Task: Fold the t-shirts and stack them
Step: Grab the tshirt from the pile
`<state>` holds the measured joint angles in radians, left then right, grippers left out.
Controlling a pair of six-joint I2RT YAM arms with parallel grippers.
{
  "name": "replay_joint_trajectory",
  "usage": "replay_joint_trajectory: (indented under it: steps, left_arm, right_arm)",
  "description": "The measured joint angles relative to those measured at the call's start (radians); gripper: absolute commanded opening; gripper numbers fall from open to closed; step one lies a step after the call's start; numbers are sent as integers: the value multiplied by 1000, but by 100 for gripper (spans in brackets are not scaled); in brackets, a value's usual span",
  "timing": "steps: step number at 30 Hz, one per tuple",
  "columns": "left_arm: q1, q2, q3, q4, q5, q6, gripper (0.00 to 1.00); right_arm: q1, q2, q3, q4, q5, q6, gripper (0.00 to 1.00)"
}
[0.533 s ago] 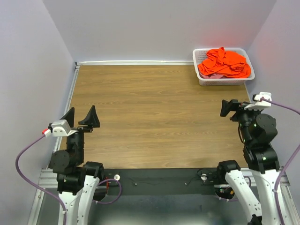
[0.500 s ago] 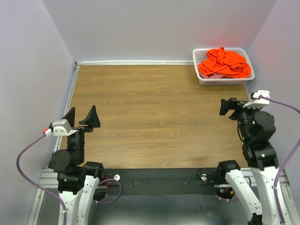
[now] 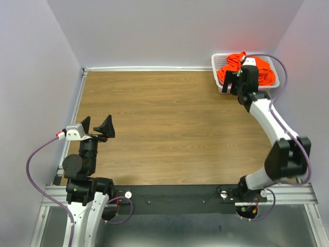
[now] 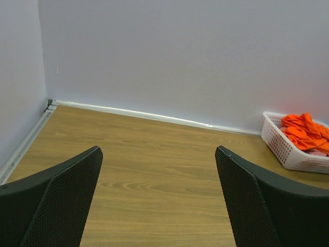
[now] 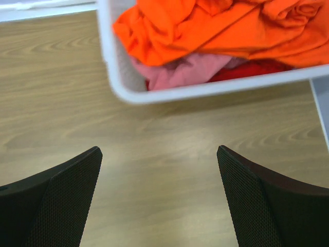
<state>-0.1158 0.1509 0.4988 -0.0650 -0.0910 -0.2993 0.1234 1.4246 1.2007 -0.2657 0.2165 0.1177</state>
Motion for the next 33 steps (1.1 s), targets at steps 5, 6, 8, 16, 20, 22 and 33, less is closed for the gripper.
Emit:
replay_joint_trajectory:
  steps: [5,6,8,16,20,22,33]
  left_arm:
    - [0,-3,0,5,4,0,98]
    - [0,-3,0,5,6,0,98]
    - [0,-2,0,6,6,0,98]
    - [0,60,0,15,21,0,98]
    - [0,105,0,15,29,1,98]
    - [0,117,0,15,34,1,98]
    - [0,142,0,15,42,2,96]
  right_arm:
    - [-71,301,245,44,29,-34,100]
    - [-95,362,307,48,34,-44,100]
    - [-140,459,402,64,41,-66,99]
    - [-252,759,733,86,43,-164,84]
    - [-265,883,876,88,10,-193,77]
    - [-266,925,919,89,-10,-199,77]
    - [-275,1014,972,97,-168,-189,57]
